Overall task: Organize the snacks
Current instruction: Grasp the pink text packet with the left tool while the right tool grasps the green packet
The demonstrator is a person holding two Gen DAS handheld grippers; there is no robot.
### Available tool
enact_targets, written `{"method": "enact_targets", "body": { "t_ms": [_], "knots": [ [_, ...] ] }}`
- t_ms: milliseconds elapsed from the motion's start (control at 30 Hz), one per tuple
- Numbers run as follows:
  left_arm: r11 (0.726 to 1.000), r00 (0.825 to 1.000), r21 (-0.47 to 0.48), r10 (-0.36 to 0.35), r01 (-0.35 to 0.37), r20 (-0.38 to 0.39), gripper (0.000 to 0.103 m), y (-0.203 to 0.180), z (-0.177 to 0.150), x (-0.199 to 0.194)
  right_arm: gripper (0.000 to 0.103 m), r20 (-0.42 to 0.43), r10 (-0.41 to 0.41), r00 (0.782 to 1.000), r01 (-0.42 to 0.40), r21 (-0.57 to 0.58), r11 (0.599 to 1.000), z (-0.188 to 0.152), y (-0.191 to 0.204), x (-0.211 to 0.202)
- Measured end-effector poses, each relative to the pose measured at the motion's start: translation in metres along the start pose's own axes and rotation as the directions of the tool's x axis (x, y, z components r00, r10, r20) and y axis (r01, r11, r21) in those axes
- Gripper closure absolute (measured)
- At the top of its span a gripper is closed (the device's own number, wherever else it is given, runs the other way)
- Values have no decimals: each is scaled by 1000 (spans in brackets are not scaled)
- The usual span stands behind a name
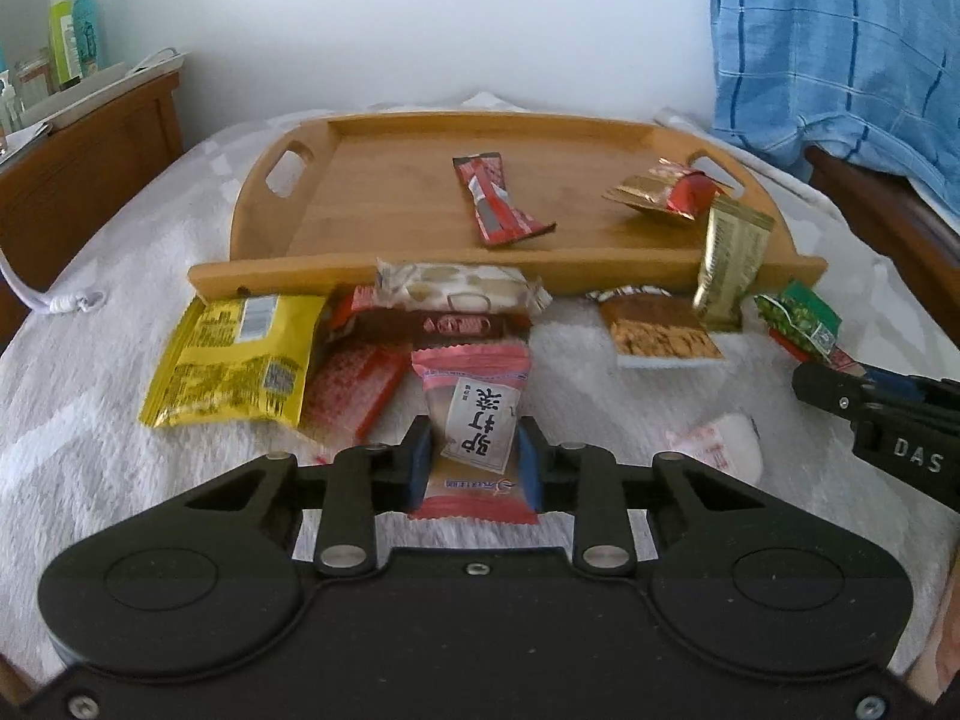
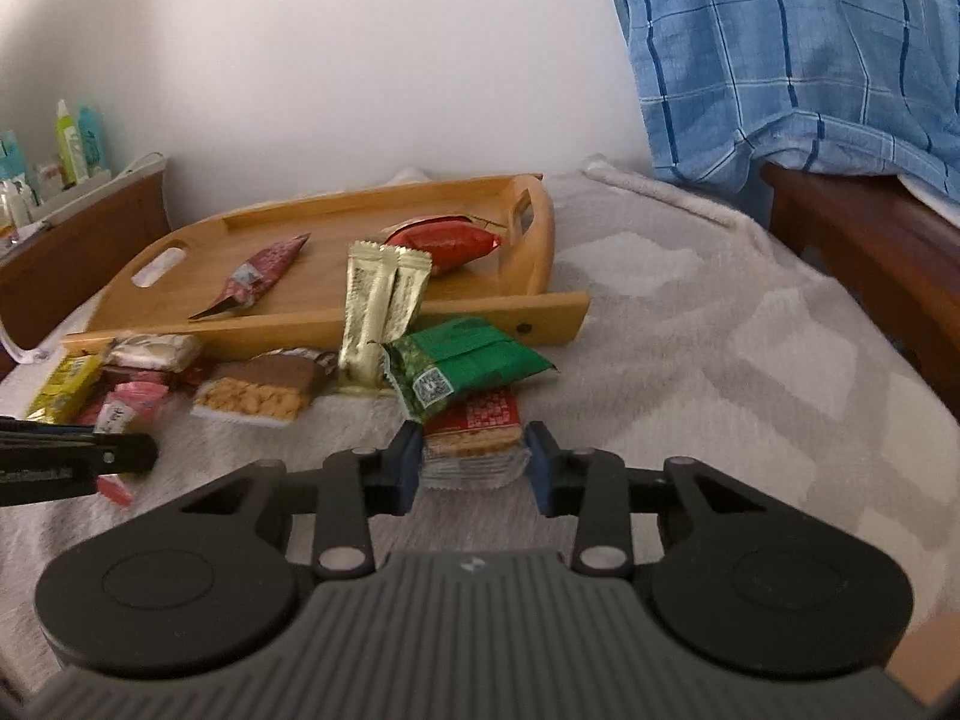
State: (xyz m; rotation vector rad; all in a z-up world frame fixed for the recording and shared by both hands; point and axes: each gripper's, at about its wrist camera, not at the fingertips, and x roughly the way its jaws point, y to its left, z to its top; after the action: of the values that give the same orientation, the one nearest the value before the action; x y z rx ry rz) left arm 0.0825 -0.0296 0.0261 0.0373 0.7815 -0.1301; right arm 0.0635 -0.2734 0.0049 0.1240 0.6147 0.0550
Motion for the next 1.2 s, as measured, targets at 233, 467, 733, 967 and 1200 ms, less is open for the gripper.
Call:
{"method": "enact_targets", "body": {
  "t_ms": [233,467,733,967,1200],
  "knots": [
    [1000,1000,-6,-31,31,-4,76,-8,-16,-19,63,-8,54,998,-54,33,998,-19,11,-26],
    [999,999,5,-35,35,10,76,-12,-20,-35,63,4,58,998,-58,17,998,-31,24,-37],
    [999,999,18,-42,42,2,76,-19,-25,-37,59,-10,49,999,-48,20,999,-34,25,-39],
    [999,999,16,-35,35,-15,76,-19,-29,-33,34,1,43,999,-43,17,999,-36,28,-37],
    [999,1000,19,-25,25,-15,76,-17,-28,-31,2,63,39,997,-38,-16,999,-24,28,-28]
  ]
}}
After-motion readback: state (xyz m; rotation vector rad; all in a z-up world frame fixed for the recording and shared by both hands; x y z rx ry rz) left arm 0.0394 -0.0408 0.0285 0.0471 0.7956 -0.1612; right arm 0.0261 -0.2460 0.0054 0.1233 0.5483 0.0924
